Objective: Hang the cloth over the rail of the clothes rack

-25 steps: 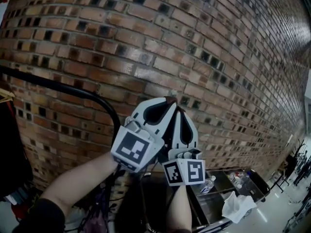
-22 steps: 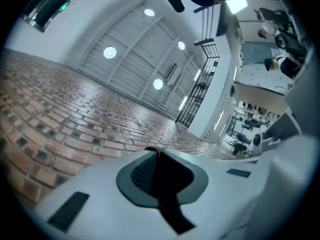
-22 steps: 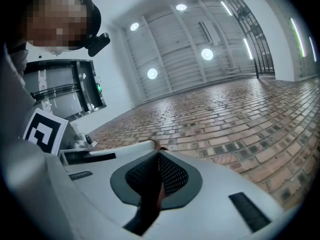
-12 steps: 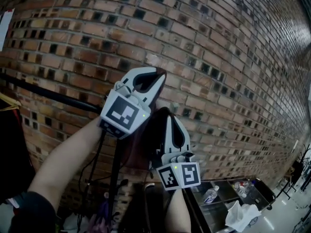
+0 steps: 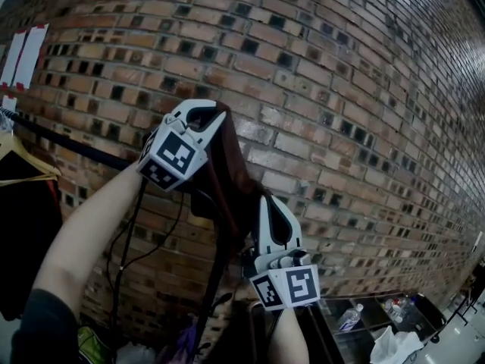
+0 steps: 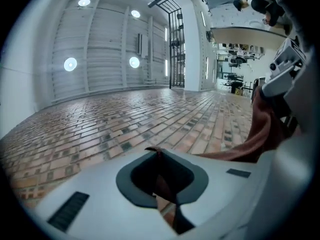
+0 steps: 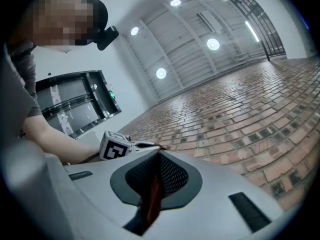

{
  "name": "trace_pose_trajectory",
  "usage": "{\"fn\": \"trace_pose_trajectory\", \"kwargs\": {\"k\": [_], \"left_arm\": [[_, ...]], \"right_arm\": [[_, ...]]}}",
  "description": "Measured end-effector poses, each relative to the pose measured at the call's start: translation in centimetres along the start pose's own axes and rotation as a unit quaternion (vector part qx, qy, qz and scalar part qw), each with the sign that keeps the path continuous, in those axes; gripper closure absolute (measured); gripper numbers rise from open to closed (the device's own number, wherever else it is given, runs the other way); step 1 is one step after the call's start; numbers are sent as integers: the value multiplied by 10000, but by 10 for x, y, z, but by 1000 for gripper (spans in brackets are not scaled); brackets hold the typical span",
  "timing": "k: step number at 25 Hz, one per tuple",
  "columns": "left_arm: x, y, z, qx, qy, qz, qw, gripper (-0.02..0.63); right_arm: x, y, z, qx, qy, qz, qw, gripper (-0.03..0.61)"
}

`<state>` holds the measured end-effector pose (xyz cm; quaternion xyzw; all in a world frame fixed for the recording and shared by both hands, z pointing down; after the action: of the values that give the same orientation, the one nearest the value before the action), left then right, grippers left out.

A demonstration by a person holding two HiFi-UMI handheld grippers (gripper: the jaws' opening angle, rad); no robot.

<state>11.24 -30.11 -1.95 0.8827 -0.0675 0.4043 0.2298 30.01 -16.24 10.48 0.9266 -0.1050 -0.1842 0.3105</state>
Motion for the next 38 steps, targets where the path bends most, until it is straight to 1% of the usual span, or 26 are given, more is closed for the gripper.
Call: {"fn": "trace_pose_trajectory", "kwargs": {"k": [3,5,8,11,16,20,23,26,28,29,31,32,33,35,37,38], "left_arm": [[-26,25,-25,-337,-51,87,9994,589],[-44,37,-41,-392,-25,249,9989,589],[-68,53,-60,-396,113,363,9985,589],[-90,71,-72,-563,200,461,9971,588],[-117,98,-82,-476,299,354,9978,588],[-133,120,-89,-599,362,466,9965,588],[-142,128,-93,-474,557,518,9960,588],[-151,129,-108,-319,709,496,9957,588],[-158,124,-125,-99,691,532,9961,589],[-162,119,-134,51,601,654,9960,591],[-166,107,-149,207,434,1117,9926,591],[-167,101,-156,215,437,1286,9905,588],[-167,93,-161,265,487,1338,9895,586],[-166,80,-173,329,610,1239,9899,586],[-161,74,-192,60,809,1034,9913,586],[-157,75,-204,-111,907,849,9922,586]], "right_arm": [[-21,3,11,-83,-114,76,9999,572],[-34,6,20,-90,-157,97,9998,572],[-56,12,35,-52,-214,63,9997,572],[-79,19,54,-65,-289,-11,9996,572],[-109,26,84,-18,-239,-193,9995,572],[-128,31,102,-82,-241,-310,9992,572],[-140,33,110,-162,-142,-440,9988,572],[-144,34,109,-240,-10,-404,9989,572],[-143,33,106,-242,61,-184,9995,572],[-142,33,105,-217,81,-27,9997,572],[-141,31,101,-105,104,242,9996,572],[-141,30,100,-34,130,307,9994,572],[-141,29,97,29,176,318,9993,572],[-141,27,93,94,274,274,9992,572],[-141,27,87,95,283,310,9991,572],[-141,28,83,82,254,349,9990,572]]}}
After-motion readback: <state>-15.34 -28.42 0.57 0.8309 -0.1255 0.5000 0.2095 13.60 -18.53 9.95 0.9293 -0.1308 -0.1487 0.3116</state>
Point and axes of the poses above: the fingertips, and each gripper's own axes: z forward along the fingers, x to its right, y out of its underside, the point moved 10 cm from there along -z, backward along the fingers, and after that the axes turned 7 degrees about z, right-handed, at the moved point
